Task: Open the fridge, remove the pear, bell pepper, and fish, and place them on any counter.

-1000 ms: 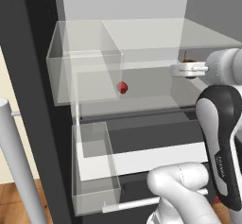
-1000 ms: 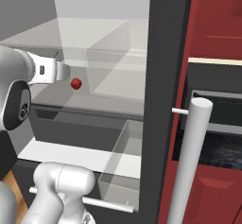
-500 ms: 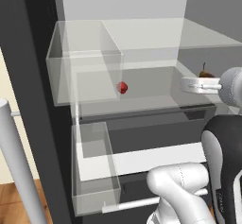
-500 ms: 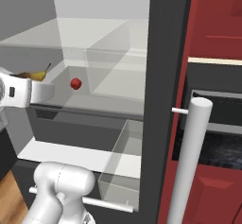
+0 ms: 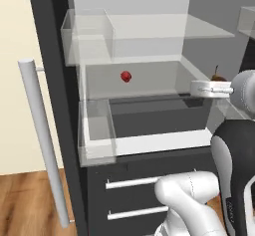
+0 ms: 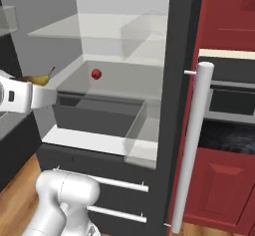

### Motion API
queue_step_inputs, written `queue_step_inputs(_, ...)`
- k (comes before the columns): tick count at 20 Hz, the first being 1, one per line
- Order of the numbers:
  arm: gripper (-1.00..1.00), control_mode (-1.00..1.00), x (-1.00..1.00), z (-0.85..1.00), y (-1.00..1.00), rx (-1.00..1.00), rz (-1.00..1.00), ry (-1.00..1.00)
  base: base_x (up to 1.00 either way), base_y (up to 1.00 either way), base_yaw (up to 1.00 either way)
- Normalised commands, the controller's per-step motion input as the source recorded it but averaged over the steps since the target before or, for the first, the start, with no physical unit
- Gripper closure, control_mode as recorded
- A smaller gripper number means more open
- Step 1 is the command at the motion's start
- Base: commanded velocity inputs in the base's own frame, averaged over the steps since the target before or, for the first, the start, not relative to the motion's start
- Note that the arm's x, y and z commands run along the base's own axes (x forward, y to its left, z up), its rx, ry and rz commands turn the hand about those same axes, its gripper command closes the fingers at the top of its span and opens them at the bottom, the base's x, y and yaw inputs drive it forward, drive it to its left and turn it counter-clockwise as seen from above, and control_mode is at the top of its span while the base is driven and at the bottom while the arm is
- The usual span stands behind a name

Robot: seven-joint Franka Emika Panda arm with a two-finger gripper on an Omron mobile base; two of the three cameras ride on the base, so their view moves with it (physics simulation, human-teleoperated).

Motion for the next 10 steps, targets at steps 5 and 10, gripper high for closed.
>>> queue_step_inputs(5,1.00,1.00,0.00,0.00,0.00,0.00,0.00,0.00,-1.00,0.01,0.05)
queue_step_inputs(10,1.00,1.00,0.00,0.00,0.00,0.00,0.00,0.00,-1.00,0.00,-0.01)
